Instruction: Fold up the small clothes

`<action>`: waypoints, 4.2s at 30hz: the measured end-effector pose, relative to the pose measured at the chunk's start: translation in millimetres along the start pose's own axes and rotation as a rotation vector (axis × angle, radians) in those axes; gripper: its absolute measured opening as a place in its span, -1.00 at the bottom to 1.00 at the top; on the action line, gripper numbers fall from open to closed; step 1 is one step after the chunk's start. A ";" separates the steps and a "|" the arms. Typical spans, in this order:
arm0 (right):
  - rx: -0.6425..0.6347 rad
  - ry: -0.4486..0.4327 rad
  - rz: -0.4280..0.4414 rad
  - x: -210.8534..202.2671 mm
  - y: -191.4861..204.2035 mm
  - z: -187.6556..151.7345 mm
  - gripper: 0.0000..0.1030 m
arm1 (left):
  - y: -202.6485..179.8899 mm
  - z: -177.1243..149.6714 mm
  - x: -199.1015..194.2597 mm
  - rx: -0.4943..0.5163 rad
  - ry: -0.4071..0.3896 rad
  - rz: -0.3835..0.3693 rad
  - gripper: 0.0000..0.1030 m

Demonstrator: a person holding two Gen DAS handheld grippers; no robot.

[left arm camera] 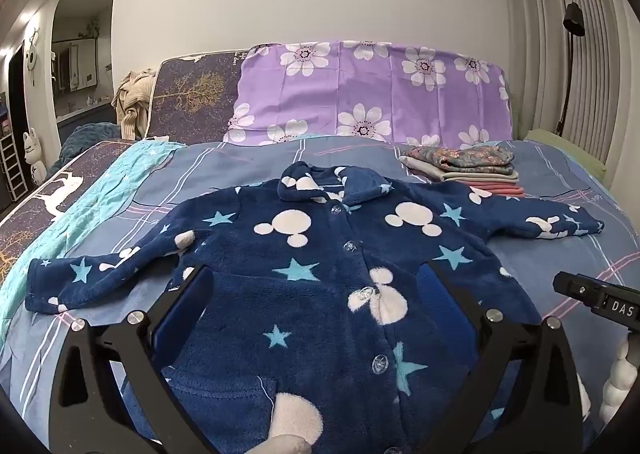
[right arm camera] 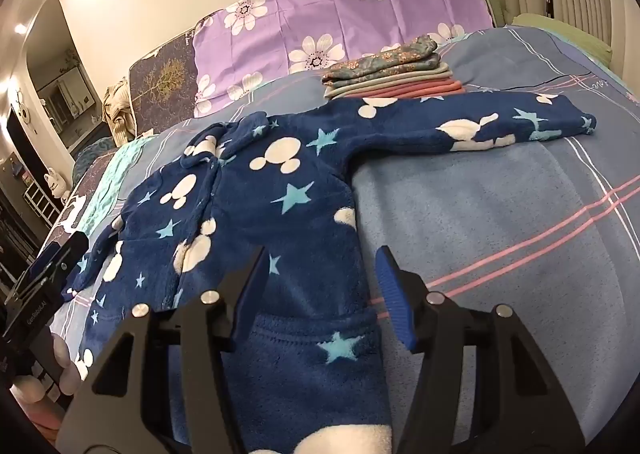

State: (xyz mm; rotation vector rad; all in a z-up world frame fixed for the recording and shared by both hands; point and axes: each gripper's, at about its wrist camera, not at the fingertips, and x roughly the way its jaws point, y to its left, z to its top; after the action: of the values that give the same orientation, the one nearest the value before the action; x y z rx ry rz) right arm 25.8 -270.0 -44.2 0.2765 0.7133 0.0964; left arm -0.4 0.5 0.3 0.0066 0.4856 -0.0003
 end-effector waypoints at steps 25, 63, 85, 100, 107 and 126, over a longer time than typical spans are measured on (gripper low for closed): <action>-0.080 -0.009 -0.038 -8.9 23.8 -8.0 0.35 | 9.9 -2.1 6.6 0.010 0.069 0.024 0.97; 0.035 -0.004 -0.115 -2.8 -0.3 -4.0 0.78 | 3.5 -17.6 23.5 0.045 0.158 -0.023 0.97; 0.072 0.053 -0.013 12.5 -2.2 -8.3 0.69 | 18.8 -15.7 21.5 -0.015 0.119 -0.029 0.68; -0.009 0.037 -0.023 8.5 11.9 -6.7 0.69 | 12.7 -16.6 22.3 0.008 0.133 -0.050 0.57; -0.045 0.036 -0.059 11.8 14.9 -4.7 0.69 | 15.2 -15.2 27.1 0.001 0.144 -0.063 0.57; -0.051 0.065 -0.071 22.1 16.6 -5.1 0.69 | 23.3 -22.3 36.0 -0.019 0.180 -0.075 0.57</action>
State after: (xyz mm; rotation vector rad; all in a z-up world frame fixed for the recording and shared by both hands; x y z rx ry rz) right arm 39.3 -249.0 -57.1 0.1997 0.7837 0.0562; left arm 21.1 23.9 -36.1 -0.0305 0.6651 -0.0695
